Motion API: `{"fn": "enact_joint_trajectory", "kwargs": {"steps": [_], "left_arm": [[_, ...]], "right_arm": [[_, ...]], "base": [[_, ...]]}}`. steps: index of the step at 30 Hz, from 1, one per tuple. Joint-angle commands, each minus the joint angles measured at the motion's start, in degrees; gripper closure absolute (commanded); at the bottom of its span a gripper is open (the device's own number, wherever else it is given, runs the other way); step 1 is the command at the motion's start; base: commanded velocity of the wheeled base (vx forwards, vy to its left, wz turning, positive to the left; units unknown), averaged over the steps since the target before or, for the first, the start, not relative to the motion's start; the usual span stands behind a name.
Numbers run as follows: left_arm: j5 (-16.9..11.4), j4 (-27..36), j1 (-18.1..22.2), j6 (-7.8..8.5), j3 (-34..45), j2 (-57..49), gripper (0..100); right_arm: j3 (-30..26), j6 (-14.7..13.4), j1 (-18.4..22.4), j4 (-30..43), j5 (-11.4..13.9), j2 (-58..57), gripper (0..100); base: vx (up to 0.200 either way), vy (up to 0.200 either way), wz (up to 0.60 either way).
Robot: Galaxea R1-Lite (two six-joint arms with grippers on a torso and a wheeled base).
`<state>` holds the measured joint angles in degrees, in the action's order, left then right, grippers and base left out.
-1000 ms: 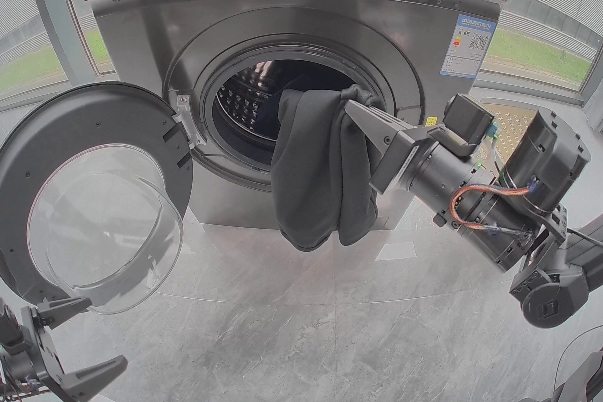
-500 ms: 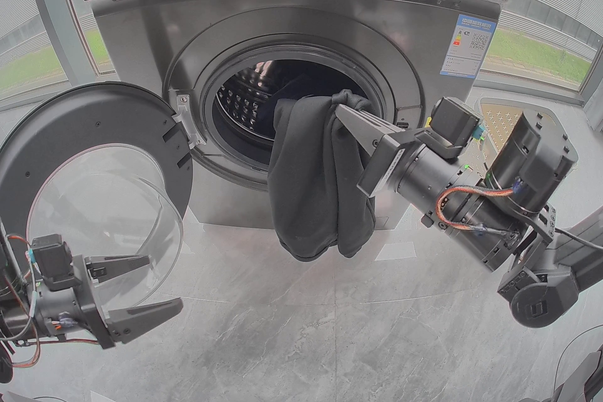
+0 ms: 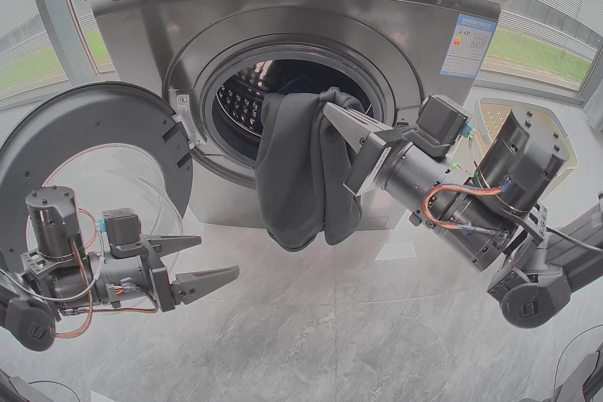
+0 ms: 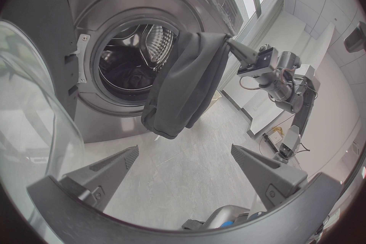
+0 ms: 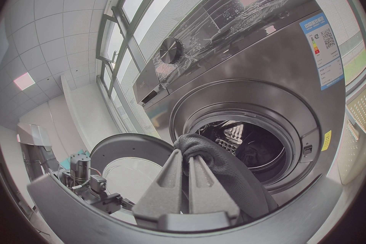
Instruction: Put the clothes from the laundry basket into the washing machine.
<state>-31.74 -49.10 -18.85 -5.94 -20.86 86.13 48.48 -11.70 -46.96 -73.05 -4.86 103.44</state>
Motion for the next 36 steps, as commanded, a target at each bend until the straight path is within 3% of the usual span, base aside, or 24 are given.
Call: {"fn": "enact_joint_trajectory", "kwargs": {"steps": [1,6,7,8,9,11,26,32,36], "left_arm": [[0.5,-4.4,-2.0,-0.39,-2.0,9.7,0],[1.2,-7.5,-3.0,-1.01,-3.5,14.1,0],[2.9,-7.7,-3.0,-1.01,-4.5,15.6,0],[2.9,-7.7,-3.0,-1.01,-4.5,15.6,0],[5.1,-8.2,-3.1,-1.18,-6.1,17.8,0],[5.5,-8.5,-3.2,-1.18,-7.5,19.7,0],[5.4,-9.3,-4.1,-2.15,-15.9,27.9,0],[5.3,-12.2,-5.5,-2.32,-16.4,28.2,0],[4.6,-15.8,-7.5,-3.38,-15.7,28.2,0]], "right_arm": [[0.3,0.0,-0.9,-0.5,-0.1,-0.1,100],[0.3,0.0,-1.6,-0.6,-0.1,0.0,100],[0.3,0.0,-1.9,-0.7,-0.1,0.1,100],[0.3,0.0,-1.9,-0.7,-0.1,0.1,100],[0.3,0.0,-2.2,-0.8,-0.1,0.3,100],[0.4,0.0,-2.2,-1.0,-0.1,0.8,100],[0.0,0.0,-4.0,-1.0,-0.1,1.0,100],[0.0,-0.1,-4.0,-1.1,-0.2,1.1,100],[0.0,0.0,-4.0,-1.7,-0.2,1.7,100]], "base": [[0.000,0.000,0.00],[0.000,0.000,0.00],[0.000,0.000,0.00],[0.000,0.000,0.00],[0.000,0.000,0.00],[0.000,0.000,0.00],[0.000,0.000,0.00],[0.000,0.000,0.00],[0.000,0.000,0.00]]}}
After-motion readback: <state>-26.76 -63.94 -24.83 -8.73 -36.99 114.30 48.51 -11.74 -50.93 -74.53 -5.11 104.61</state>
